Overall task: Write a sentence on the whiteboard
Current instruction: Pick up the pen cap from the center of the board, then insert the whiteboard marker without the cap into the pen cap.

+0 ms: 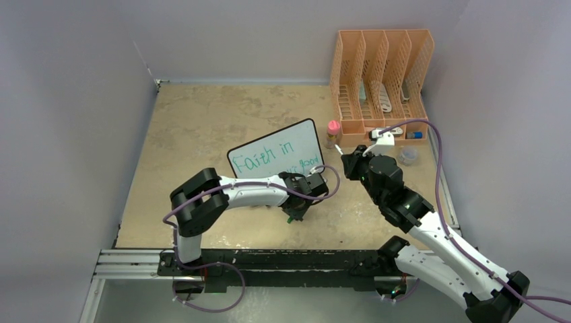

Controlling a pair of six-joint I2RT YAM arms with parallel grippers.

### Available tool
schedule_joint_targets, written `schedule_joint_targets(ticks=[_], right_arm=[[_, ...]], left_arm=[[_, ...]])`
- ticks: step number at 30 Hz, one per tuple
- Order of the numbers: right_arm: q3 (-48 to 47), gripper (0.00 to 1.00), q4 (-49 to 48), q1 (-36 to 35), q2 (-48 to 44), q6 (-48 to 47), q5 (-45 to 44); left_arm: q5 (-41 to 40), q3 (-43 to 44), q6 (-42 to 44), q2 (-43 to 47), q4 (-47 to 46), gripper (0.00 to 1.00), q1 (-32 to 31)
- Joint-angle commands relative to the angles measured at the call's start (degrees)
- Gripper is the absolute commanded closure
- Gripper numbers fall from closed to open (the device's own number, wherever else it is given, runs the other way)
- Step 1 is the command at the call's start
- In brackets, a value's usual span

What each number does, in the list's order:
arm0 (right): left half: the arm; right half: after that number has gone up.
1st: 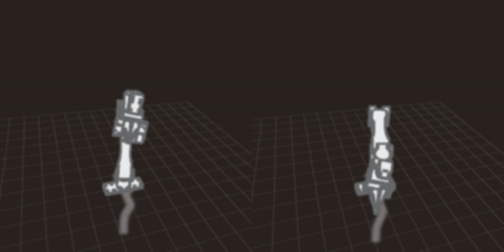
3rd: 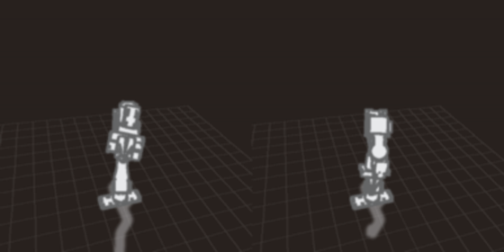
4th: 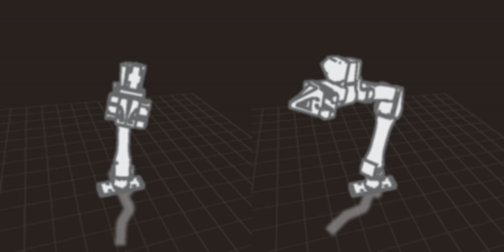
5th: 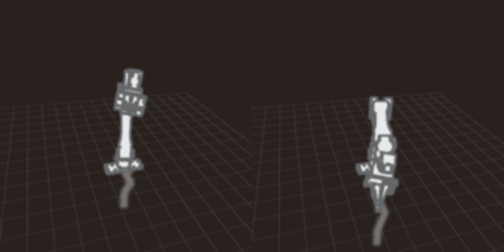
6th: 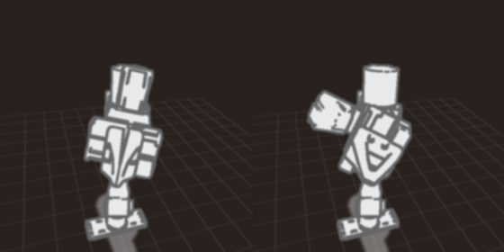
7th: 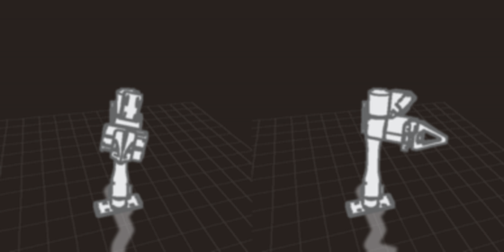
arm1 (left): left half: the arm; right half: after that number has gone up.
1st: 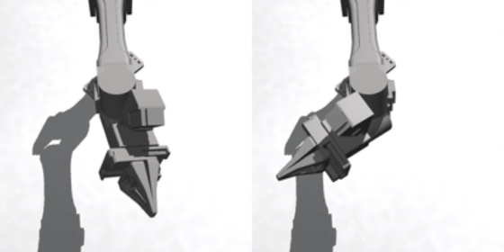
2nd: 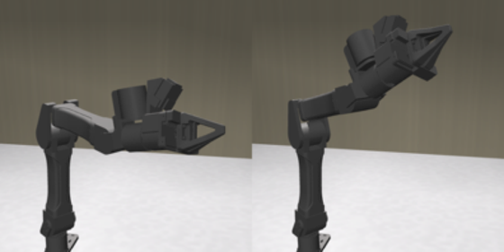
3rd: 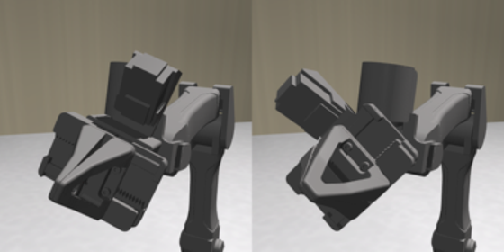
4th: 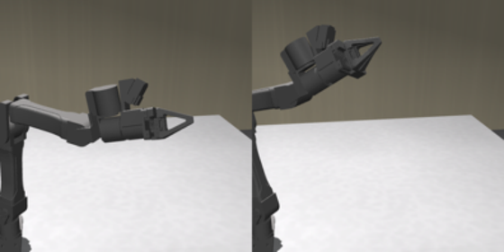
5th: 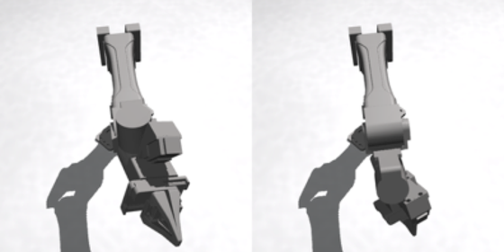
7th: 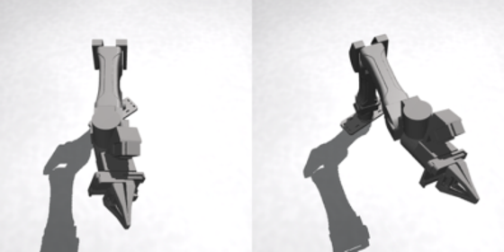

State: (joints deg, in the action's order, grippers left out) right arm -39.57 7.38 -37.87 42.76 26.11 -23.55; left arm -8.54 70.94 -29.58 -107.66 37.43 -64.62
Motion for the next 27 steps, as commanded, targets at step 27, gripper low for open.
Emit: schedule_joint_targets(ticks=[27], right_arm=[[5.54, 1.00, -25.63, -0.38, -3.30, -4.24, 15.45]], left_arm=[[-11.57, 1.30, -37.27, 32.72, -11.04, 1.00, 17.15]])
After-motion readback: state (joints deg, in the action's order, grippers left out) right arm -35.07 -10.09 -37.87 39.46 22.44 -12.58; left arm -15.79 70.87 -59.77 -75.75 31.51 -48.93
